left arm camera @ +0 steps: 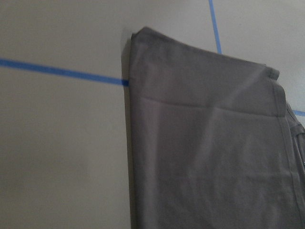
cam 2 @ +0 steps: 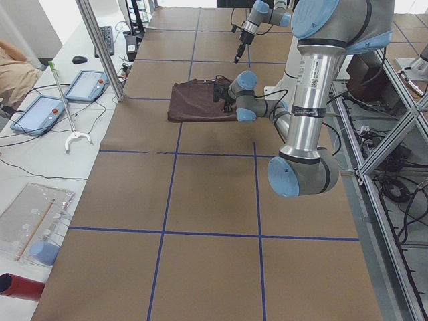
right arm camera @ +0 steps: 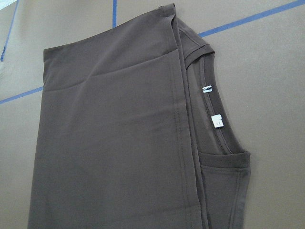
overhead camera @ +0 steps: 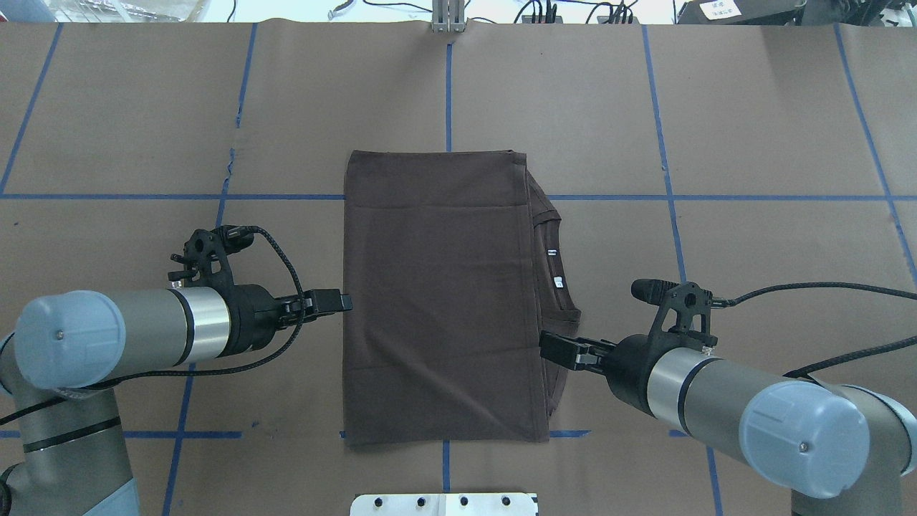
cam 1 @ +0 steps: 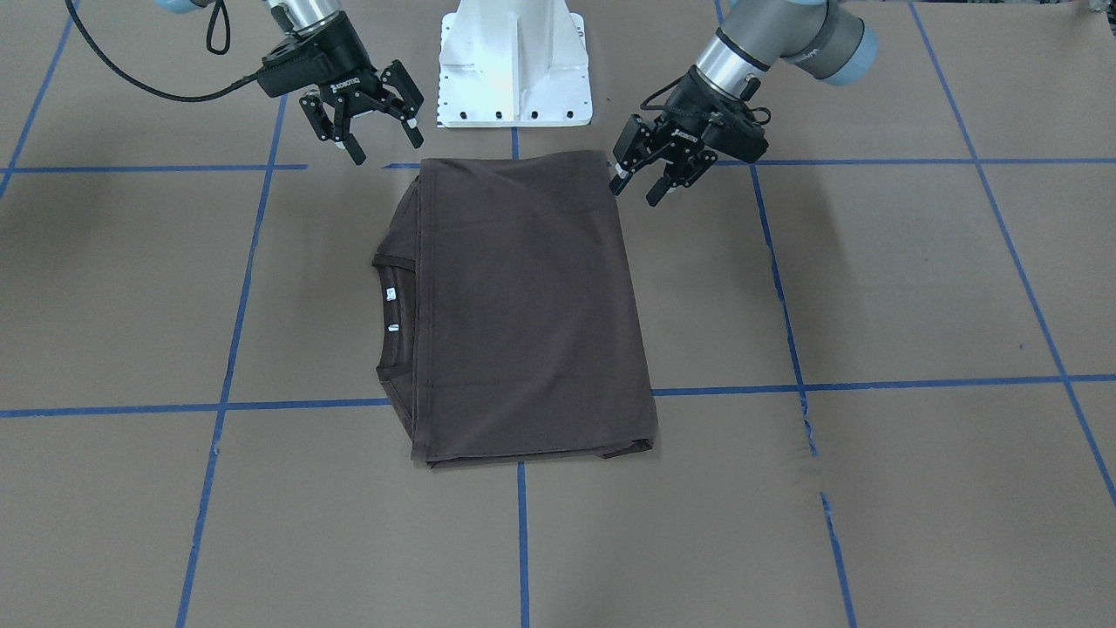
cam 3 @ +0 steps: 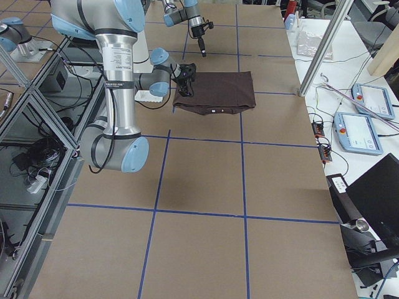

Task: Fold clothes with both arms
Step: 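Move both grippers to the shirt's side edges nearest the robot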

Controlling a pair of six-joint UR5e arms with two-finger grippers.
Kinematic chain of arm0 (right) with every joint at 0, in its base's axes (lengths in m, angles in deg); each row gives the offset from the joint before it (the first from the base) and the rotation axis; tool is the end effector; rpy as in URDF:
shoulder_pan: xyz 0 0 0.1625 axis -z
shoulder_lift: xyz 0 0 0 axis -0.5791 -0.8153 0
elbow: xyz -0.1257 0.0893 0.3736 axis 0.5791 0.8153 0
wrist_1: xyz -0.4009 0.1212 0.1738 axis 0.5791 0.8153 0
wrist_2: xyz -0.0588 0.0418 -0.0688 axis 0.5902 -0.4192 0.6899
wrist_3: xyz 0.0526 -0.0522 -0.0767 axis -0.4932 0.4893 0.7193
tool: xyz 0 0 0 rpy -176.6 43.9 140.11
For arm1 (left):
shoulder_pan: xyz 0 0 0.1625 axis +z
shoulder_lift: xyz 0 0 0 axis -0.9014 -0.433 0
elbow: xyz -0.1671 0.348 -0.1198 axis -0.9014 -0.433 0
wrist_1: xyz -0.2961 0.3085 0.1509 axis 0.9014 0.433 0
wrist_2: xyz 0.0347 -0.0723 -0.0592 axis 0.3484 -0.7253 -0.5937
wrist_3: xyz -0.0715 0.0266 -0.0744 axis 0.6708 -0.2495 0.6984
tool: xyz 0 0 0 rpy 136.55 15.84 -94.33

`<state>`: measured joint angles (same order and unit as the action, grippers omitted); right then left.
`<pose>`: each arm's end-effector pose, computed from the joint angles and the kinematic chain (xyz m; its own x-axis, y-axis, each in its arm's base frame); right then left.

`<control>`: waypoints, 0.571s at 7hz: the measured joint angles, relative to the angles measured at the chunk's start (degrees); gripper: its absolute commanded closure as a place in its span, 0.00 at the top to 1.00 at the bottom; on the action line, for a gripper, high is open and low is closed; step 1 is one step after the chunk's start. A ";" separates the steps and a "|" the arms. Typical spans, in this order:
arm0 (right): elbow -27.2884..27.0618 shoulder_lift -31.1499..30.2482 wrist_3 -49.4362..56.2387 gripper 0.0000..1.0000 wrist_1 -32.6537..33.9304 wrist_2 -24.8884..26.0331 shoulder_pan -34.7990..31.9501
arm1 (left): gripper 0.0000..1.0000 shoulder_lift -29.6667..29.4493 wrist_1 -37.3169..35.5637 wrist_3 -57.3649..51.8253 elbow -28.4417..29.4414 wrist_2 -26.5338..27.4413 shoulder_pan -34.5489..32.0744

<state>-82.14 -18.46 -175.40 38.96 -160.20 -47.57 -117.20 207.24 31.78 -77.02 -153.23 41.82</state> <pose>-0.4486 -0.2583 0.2325 0.3703 0.0568 0.9272 -0.4059 0.9077 0.1065 0.4606 -0.3292 0.2394 0.2047 -0.0498 -0.9776 0.3287 0.9442 0.0207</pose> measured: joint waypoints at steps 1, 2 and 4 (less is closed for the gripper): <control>-0.01 0.00 0.03 1.00 0.01 -0.02 -0.23 | 1.00 0.20 -0.53 -2.91 -0.45 0.44 0.57; -0.03 0.00 0.05 1.00 0.08 -0.02 -0.39 | 0.82 0.31 -1.87 -6.43 -0.58 0.48 0.69; -0.03 0.02 0.06 1.00 0.28 -0.03 -0.46 | 0.55 0.28 -3.91 -3.43 -0.67 0.36 0.76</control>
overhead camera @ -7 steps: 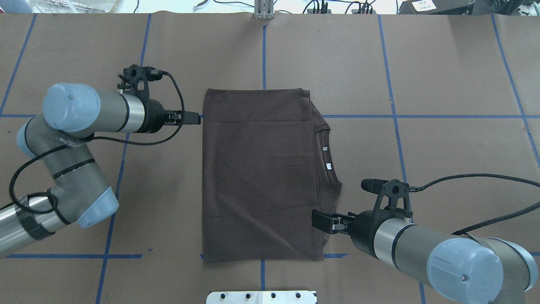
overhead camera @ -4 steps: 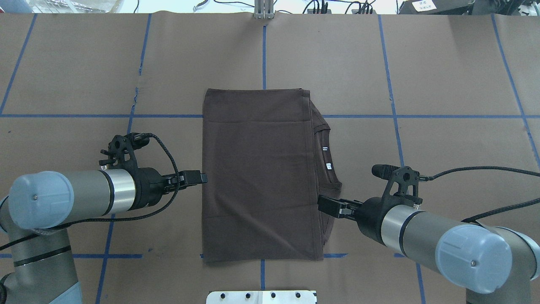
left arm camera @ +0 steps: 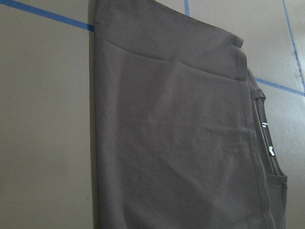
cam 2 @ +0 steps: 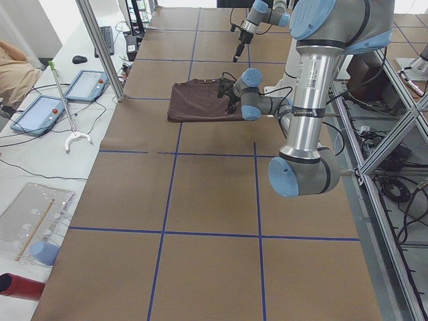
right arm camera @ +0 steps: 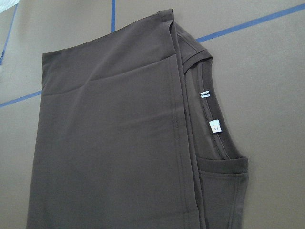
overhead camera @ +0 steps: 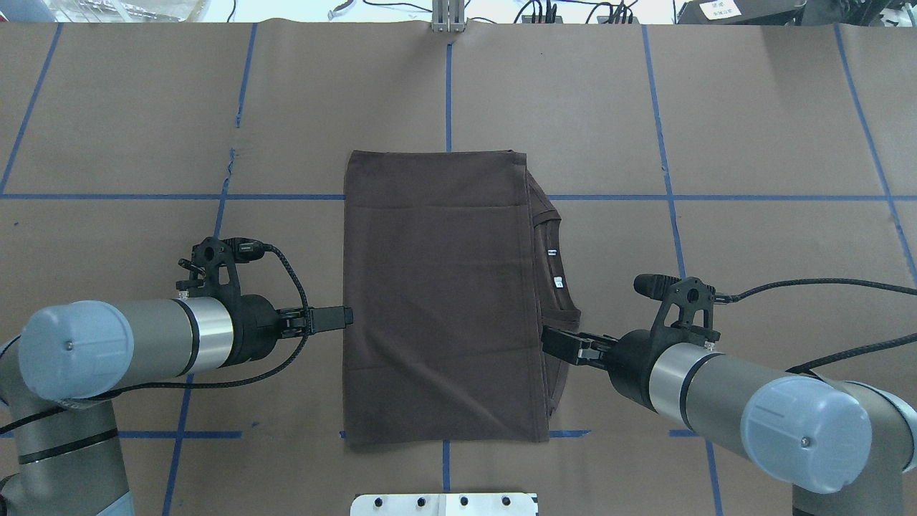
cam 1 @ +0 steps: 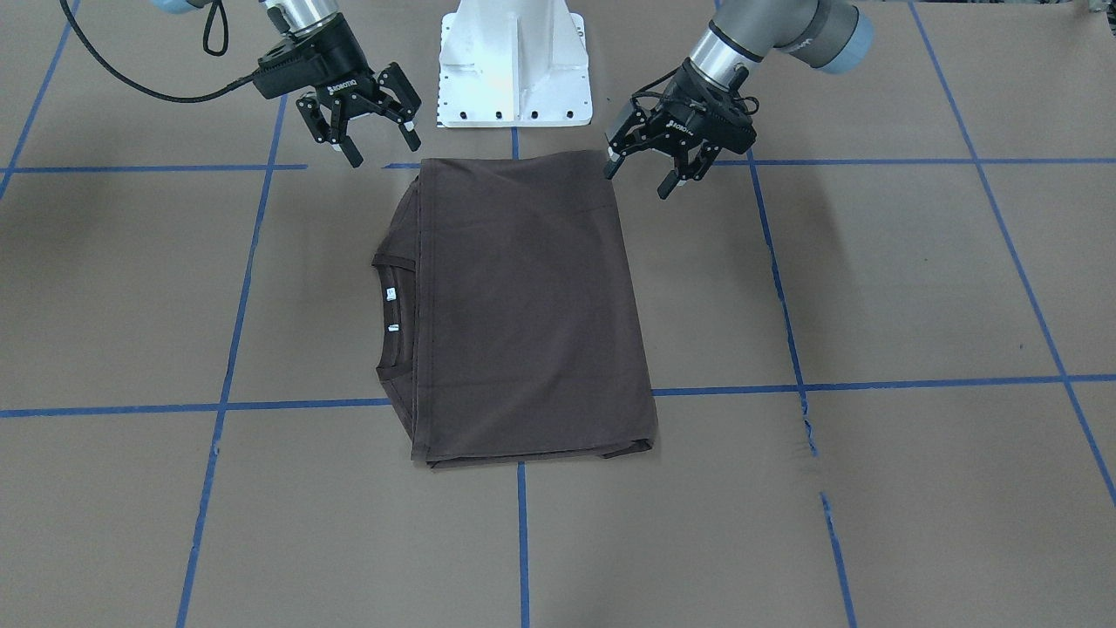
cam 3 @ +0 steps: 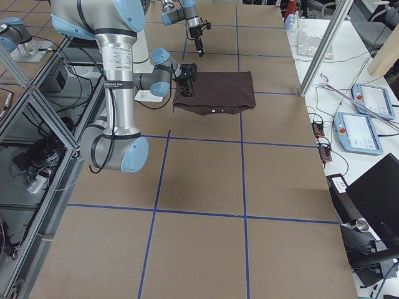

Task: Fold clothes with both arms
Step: 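Move both grippers to the shirt's side edges nearest the robot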

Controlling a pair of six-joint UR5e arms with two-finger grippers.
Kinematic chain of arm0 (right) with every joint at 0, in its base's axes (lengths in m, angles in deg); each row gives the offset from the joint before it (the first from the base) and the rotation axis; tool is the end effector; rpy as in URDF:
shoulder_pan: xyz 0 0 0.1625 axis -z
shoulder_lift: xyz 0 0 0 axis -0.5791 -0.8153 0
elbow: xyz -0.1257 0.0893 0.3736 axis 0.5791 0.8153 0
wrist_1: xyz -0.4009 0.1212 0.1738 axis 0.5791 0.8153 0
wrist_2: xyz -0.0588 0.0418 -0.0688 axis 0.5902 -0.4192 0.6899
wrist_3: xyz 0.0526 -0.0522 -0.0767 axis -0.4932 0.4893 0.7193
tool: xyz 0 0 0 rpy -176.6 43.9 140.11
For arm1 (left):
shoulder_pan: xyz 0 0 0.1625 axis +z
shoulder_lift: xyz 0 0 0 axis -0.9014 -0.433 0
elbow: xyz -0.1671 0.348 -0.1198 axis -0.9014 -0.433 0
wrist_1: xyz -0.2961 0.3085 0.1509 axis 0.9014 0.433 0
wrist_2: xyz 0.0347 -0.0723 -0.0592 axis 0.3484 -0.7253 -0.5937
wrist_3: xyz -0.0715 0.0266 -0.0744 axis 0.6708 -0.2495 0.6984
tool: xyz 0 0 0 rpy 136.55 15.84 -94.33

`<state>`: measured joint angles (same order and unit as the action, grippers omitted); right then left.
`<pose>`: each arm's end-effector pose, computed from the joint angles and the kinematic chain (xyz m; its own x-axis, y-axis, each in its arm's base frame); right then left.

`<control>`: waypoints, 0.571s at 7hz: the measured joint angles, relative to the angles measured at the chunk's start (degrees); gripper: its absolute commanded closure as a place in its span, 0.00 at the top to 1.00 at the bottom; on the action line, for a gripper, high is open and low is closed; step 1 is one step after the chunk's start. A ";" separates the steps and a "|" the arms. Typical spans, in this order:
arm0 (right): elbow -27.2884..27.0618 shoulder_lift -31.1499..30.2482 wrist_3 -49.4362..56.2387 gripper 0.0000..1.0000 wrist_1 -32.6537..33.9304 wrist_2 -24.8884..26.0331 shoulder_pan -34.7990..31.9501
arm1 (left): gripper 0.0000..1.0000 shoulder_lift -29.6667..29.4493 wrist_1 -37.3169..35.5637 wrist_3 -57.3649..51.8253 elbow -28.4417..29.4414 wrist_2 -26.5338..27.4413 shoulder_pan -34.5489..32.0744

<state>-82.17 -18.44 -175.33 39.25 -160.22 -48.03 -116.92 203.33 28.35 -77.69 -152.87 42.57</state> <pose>-0.4466 -0.2619 0.2328 0.3741 0.0595 0.9255 -0.4120 0.9047 0.1084 0.4654 -0.3241 0.2452 0.2797 -0.0125 -0.9600 0.3047 0.9494 0.0764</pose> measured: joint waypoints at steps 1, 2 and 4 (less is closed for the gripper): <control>0.04 0.03 -0.02 1.00 0.04 0.00 -0.01 | 0.63 0.24 -0.24 9.71 0.02 0.23 0.46; 0.06 0.06 -0.06 1.00 0.06 0.00 -0.01 | 0.62 0.80 -0.29 16.52 0.04 1.62 1.99; 0.10 0.01 -0.08 1.00 0.06 0.00 -0.01 | 0.60 1.59 -0.29 23.12 1.01 6.76 8.19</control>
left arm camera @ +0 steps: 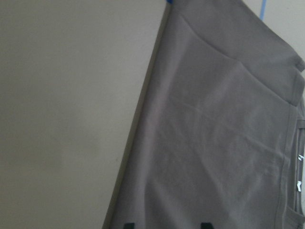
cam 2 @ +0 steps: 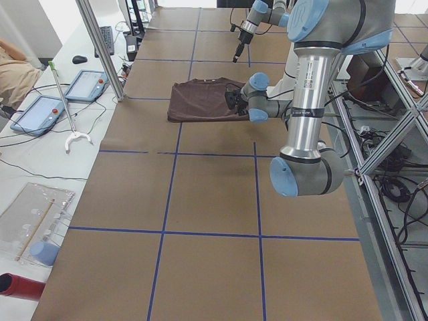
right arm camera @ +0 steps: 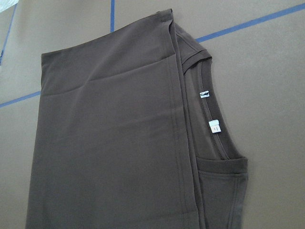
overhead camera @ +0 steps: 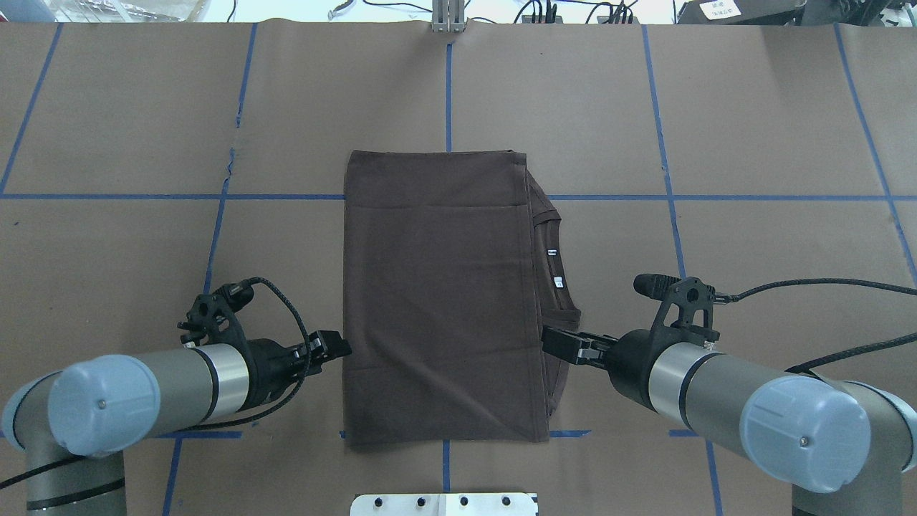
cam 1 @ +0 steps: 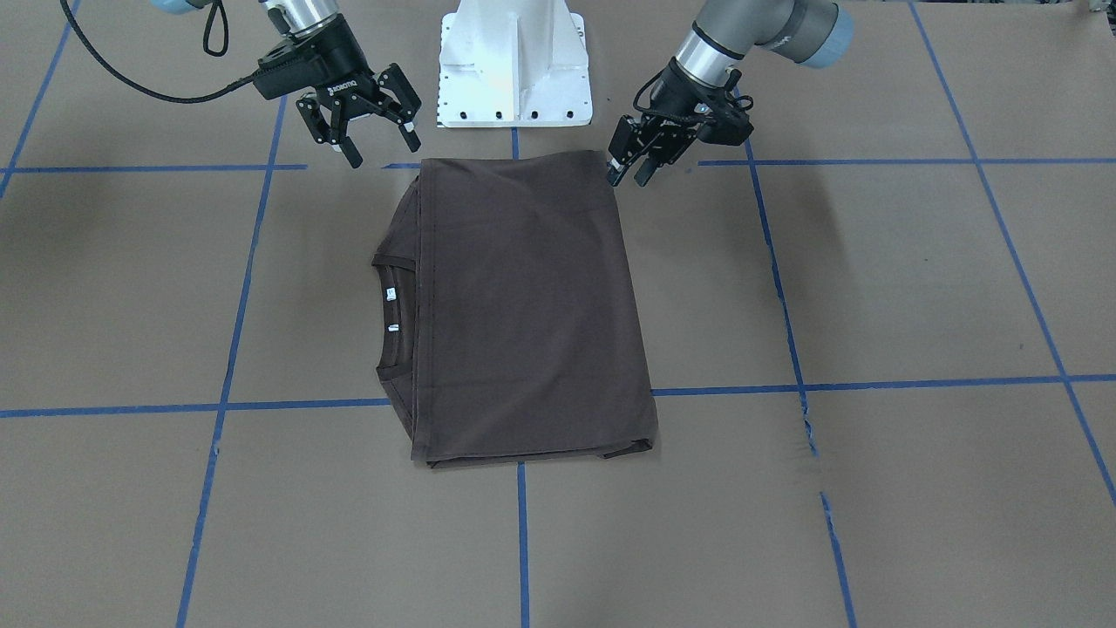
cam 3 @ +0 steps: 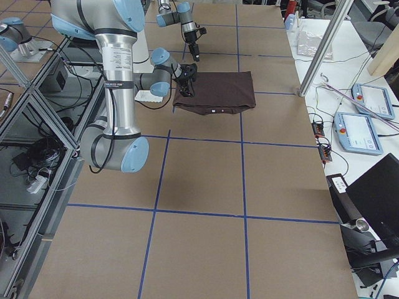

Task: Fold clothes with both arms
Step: 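Move both grippers to the shirt's side edges nearest the robot, then grasp the shirt edge nearest the robot with both grippers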

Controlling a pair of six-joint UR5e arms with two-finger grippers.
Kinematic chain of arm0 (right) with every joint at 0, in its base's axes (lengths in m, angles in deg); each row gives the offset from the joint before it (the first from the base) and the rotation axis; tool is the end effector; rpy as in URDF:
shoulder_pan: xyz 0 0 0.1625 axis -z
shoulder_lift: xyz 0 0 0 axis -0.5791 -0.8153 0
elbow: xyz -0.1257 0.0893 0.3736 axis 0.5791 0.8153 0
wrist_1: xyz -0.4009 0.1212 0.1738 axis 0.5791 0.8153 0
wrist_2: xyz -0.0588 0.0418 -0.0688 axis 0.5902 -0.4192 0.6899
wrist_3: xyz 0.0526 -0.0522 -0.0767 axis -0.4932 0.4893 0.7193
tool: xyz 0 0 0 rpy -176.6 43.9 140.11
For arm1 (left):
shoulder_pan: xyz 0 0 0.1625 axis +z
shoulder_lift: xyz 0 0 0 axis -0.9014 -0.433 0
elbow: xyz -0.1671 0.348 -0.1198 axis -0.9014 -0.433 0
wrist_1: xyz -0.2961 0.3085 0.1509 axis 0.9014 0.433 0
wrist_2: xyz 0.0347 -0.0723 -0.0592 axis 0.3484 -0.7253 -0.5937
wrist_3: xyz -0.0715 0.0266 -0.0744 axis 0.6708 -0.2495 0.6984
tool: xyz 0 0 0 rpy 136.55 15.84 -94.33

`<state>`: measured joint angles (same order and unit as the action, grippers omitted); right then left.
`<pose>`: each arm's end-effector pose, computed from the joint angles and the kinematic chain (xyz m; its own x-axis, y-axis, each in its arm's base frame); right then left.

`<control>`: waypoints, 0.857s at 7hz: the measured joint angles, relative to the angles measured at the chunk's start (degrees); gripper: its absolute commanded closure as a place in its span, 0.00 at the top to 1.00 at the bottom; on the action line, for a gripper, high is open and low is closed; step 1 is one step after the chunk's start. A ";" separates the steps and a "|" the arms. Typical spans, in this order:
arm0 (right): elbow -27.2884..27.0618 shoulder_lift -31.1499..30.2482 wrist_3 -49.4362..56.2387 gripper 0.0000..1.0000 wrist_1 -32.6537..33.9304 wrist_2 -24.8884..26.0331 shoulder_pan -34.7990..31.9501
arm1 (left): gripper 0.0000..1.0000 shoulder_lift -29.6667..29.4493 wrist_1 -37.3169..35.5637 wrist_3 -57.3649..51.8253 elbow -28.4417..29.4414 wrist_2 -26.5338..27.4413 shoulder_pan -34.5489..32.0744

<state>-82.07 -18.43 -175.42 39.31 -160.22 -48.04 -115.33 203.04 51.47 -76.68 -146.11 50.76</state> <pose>-0.4472 -0.2621 0.2337 0.3758 0.0615 0.9247 -0.4125 0.9046 0.1075 0.5067 -0.2674 0.2698 0.2021 -0.3631 -0.9096 0.3805 0.8849 -0.2686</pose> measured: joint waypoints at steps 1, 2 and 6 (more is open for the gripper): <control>0.03 -0.05 0.00 1.00 0.00 0.00 0.00 | 0.58 0.20 -0.06 1.89 1.02 2.78 3.26; 0.03 -0.06 0.00 1.00 0.02 0.00 0.00 | 0.57 0.15 -0.11 2.63 1.97 4.11 5.25; 0.02 -0.08 0.00 1.00 0.08 0.01 0.00 | 0.57 -1.01 -1.05 3.33 3.43 5.46 8.83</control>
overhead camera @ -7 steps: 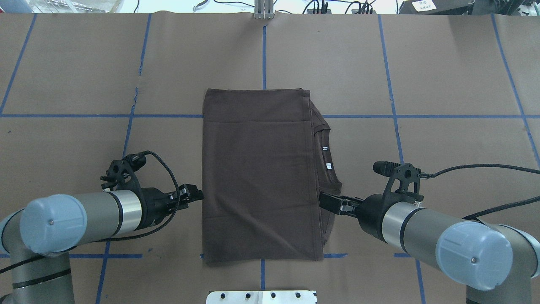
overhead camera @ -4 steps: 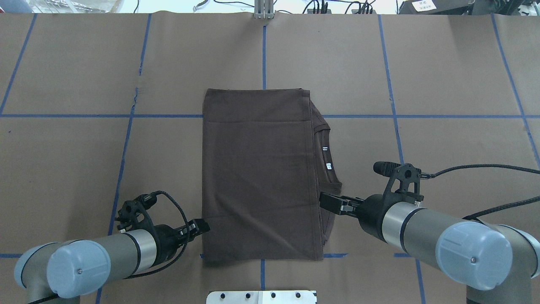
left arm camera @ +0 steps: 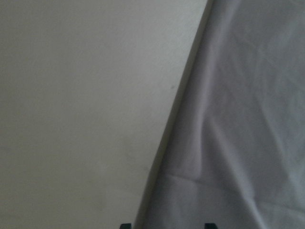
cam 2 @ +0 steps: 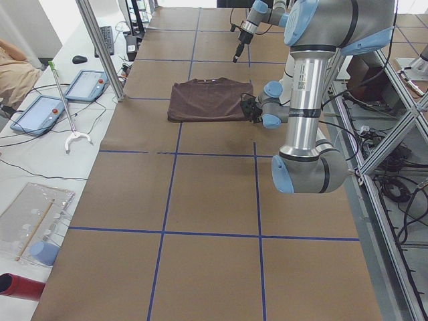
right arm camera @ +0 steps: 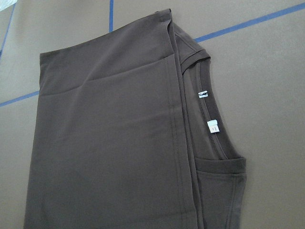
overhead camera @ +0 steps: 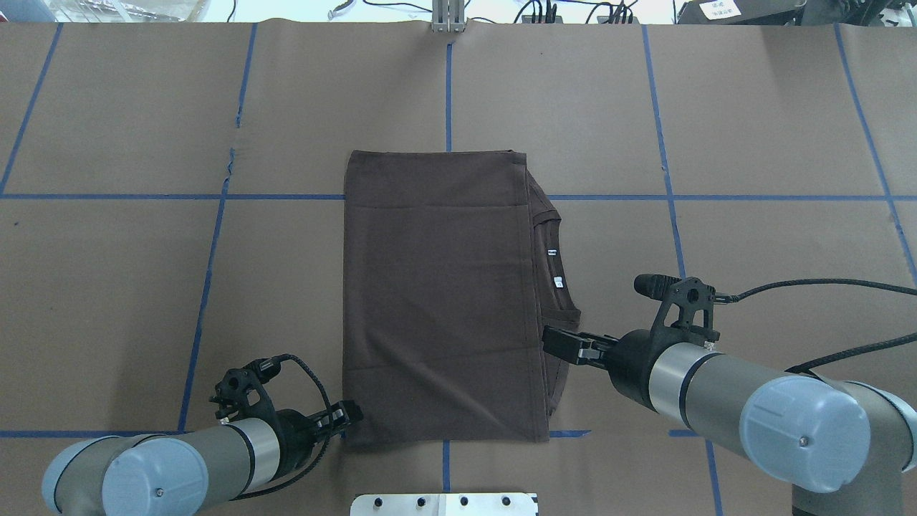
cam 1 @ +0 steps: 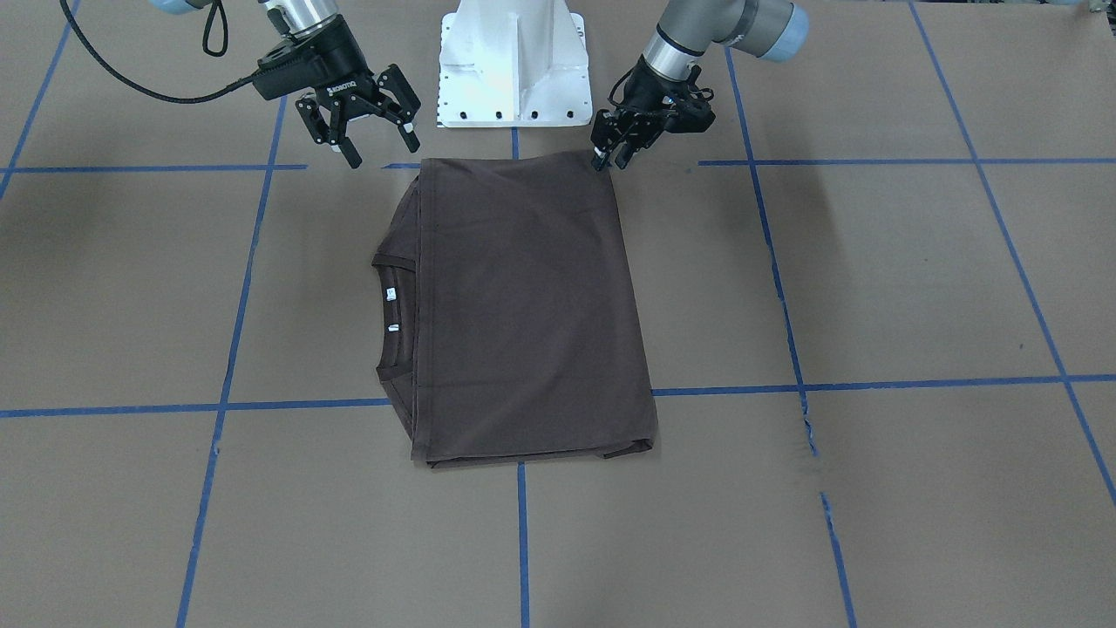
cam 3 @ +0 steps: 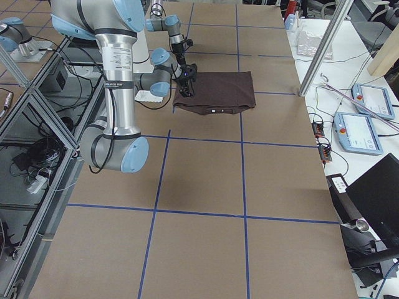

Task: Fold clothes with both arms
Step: 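Grasp the shirt edge nearest the robot with both grippers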

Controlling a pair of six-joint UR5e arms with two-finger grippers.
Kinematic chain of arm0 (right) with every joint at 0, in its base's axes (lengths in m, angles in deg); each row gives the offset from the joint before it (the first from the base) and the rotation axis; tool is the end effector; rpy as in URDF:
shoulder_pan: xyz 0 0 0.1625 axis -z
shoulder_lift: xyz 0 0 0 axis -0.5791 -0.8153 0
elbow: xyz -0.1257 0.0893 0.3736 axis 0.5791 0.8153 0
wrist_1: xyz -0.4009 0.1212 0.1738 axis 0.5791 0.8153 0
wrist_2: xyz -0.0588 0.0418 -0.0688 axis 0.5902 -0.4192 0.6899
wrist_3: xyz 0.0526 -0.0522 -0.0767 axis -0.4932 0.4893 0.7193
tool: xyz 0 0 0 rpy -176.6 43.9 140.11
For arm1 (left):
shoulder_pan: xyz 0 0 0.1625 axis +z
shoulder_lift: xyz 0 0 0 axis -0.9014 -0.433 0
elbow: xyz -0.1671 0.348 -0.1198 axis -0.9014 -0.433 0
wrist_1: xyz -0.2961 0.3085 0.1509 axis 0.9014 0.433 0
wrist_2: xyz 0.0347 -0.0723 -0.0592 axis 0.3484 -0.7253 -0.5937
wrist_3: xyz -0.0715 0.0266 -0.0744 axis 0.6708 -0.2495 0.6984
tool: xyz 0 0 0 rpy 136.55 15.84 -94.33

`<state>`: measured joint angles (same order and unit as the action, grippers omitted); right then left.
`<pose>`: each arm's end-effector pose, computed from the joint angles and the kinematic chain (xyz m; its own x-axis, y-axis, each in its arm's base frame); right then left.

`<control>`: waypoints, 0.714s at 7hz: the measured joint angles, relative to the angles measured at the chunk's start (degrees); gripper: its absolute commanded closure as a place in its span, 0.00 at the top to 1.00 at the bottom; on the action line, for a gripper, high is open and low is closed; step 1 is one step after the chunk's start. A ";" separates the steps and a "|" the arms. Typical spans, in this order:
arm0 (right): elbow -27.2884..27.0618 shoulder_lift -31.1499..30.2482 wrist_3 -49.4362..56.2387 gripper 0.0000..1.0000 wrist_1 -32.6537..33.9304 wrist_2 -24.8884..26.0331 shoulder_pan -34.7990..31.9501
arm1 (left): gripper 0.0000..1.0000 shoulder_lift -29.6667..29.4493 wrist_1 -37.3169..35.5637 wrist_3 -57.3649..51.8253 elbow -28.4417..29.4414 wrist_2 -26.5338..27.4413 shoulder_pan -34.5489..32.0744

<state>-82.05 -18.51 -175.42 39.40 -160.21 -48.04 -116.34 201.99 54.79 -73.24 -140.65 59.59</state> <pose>-0.4473 -0.2622 0.2347 0.3788 0.0622 0.9234 -0.4123 0.9046 0.1082 0.5597 -0.1980 0.2922 0.2634 -0.3789 -0.8871 0.3543 0.8934 -0.2764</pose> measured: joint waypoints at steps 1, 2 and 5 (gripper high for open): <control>0.03 -0.03 0.00 1.00 0.00 0.00 0.00 | 0.54 -0.88 -1.34 0.40 0.08 0.18 0.89; 0.03 -0.03 0.00 1.00 0.00 -0.01 0.00 | 0.42 -1.42 -2.03 0.87 0.18 0.24 1.53; 0.10 -0.04 0.00 1.00 0.00 -0.01 0.00 | 0.00 -1.69 -2.42 1.46 0.35 1.16 1.98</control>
<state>-81.94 -18.55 -175.42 39.40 -160.22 -48.04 -118.03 199.57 56.25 -72.90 -139.49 61.57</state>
